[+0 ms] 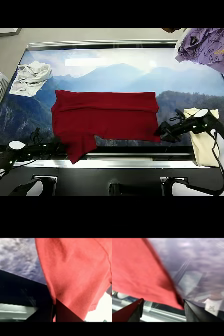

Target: Fold the clothes and pants, and hang the long-sleeved shirts on hangers.

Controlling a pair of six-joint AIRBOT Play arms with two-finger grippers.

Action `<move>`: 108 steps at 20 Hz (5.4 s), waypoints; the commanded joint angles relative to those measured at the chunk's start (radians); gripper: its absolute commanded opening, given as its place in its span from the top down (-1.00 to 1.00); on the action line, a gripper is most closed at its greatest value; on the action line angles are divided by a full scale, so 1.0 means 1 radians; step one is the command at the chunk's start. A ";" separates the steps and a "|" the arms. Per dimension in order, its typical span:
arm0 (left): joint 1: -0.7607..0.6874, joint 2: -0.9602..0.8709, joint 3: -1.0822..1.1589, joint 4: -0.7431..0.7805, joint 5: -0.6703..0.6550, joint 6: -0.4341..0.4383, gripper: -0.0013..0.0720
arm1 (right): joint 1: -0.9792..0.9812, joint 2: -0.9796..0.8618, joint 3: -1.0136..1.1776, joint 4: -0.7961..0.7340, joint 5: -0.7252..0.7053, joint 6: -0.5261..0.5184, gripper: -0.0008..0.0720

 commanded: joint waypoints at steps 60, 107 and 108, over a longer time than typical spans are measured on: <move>-0.167 -0.755 1.458 0.426 -0.301 -0.071 -0.90 | -0.111 -0.308 0.549 0.148 0.022 -0.006 -0.81; -1.048 -1.331 1.672 -0.514 0.254 -0.342 0.92 | 0.099 0.021 0.992 -0.330 0.432 0.375 0.90; -1.035 -1.323 1.672 -0.511 0.240 -0.330 0.93 | 0.099 0.021 0.992 -0.340 0.428 0.375 0.90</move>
